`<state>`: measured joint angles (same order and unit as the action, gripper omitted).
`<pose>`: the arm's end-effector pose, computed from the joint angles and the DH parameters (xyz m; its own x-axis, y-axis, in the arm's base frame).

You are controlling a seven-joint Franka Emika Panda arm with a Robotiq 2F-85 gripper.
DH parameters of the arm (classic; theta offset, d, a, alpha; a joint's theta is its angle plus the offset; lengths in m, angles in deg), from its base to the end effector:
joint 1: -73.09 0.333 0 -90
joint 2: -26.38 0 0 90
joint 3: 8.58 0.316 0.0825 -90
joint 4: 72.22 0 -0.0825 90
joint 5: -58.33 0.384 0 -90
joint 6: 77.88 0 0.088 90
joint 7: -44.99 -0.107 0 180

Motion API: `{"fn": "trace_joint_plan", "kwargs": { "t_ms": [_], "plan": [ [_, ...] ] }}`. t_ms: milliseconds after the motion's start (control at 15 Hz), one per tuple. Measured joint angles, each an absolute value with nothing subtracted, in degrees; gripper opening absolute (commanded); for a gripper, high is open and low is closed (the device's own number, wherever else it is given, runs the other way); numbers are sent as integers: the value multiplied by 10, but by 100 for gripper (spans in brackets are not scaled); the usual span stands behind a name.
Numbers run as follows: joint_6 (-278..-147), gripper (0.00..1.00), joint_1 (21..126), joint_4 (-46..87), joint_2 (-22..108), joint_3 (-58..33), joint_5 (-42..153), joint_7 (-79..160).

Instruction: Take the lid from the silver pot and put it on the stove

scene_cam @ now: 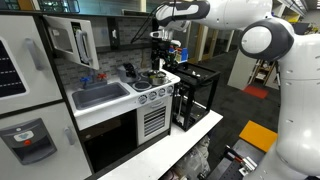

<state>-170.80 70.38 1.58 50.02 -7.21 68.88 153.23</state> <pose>0.6735 0.0000 0.5098 -0.2657 0.9417 0.2063 0.9614 0.2747 -0.0159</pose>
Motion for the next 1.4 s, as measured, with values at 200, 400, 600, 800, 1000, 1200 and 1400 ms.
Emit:
{"fn": "trace_joint_plan", "kwargs": {
  "t_ms": [200, 400, 600, 800, 1000, 1200, 1400],
  "plan": [
    [-1718, 100, 706, 16, 502, -71, 684, 1510],
    [-1728, 100, 707, 16, 504, -67, 684, 1488],
    [-1736, 100, 707, 16, 506, -65, 683, 1474],
    [-1739, 100, 707, 16, 506, -64, 682, 1468],
    [-1740, 100, 707, 16, 507, -64, 681, 1466],
    [-1741, 100, 707, 16, 507, -63, 680, 1465],
    [-1741, 100, 707, 16, 507, -63, 680, 1464]
  ]
}}
